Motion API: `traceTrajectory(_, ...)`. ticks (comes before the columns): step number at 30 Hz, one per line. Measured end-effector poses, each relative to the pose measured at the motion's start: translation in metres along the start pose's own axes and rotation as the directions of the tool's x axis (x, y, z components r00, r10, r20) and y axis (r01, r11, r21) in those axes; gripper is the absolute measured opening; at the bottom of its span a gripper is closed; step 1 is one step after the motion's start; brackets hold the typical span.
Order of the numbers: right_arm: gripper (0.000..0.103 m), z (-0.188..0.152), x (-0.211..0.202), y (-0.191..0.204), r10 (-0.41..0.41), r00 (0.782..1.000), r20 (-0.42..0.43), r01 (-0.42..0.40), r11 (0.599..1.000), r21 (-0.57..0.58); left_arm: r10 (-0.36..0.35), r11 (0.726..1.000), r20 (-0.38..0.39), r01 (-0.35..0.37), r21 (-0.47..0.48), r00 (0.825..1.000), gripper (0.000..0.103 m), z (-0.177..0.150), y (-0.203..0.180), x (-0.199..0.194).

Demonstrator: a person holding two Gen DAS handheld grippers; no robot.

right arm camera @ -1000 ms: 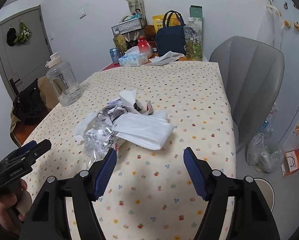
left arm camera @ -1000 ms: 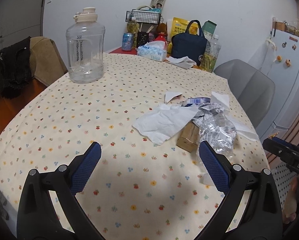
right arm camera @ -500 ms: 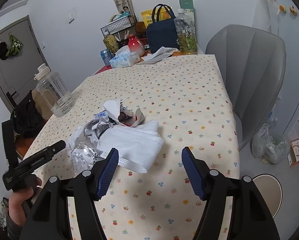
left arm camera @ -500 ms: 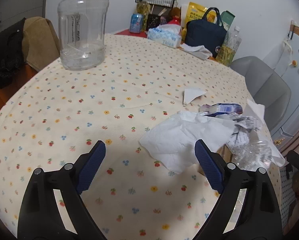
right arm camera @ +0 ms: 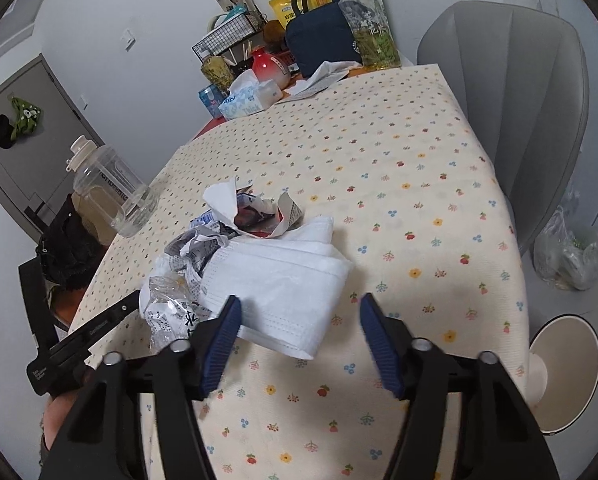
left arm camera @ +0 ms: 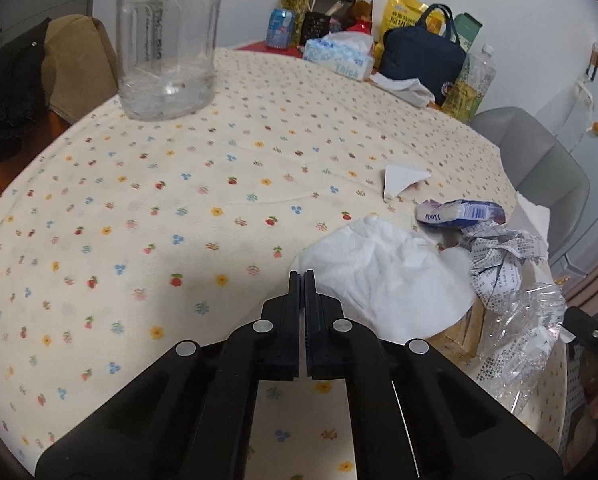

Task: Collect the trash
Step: 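Close the right gripper on a white tissue while the left gripper grasps another tissue, then carry both held tissues over to the beige trash bin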

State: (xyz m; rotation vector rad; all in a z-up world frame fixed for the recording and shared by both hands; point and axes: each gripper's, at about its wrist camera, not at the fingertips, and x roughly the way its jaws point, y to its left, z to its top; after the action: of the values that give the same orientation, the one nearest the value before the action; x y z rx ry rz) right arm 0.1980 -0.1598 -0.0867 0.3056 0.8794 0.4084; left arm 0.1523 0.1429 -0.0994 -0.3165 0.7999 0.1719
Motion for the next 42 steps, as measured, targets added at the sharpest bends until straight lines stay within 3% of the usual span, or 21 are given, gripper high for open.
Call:
traceTrajectory(3, 0.030, -0.001, 0.003, -0.002, 0.021, 1.000, -0.013, -0.020, 1.000, 0.015, -0.010, 1.000, 0.028, 0.011, -0.015, 1.000, 0.003, -0.001, 0.005, -0.015)
traceTrajectory(5, 0.011, -0.002, 0.004, -0.002, 0.041, 0.999, -0.022, -0.040, 0.999, 0.019, -0.020, 0.999, 0.050, 0.021, -0.025, 0.999, 0.003, -0.001, 0.008, -0.027)
traceTrajectory(8, 0.005, -0.003, -0.004, 0.002, 0.065, 0.998, -0.002, -0.065, 0.998, 0.004, -0.032, 0.998, 0.085, 0.036, -0.042, 0.996, 0.003, -0.001, 0.010, -0.044)
traceTrajectory(23, 0.003, 0.015, -0.084, 0.023, 0.064, 0.977, 0.203, -0.048, 0.996, -0.080, -0.123, 0.992, 0.270, 0.126, 0.006, 0.955, 0.003, 0.020, -0.018, -0.130)
traceTrajectory(32, 0.003, 0.002, -0.113, 0.005, 0.021, 0.973, 0.232, -0.003, 0.997, -0.077, -0.202, 0.979, 0.281, 0.188, 0.077, 0.938, 0.003, 0.020, -0.063, -0.146)
traceTrajectory(42, 0.003, -0.017, -0.149, -0.028, -0.062, 0.962, 0.267, 0.077, 0.996, -0.047, -0.295, 0.950, 0.234, 0.259, 0.173, 0.927, 0.003, 0.008, -0.127, -0.141)
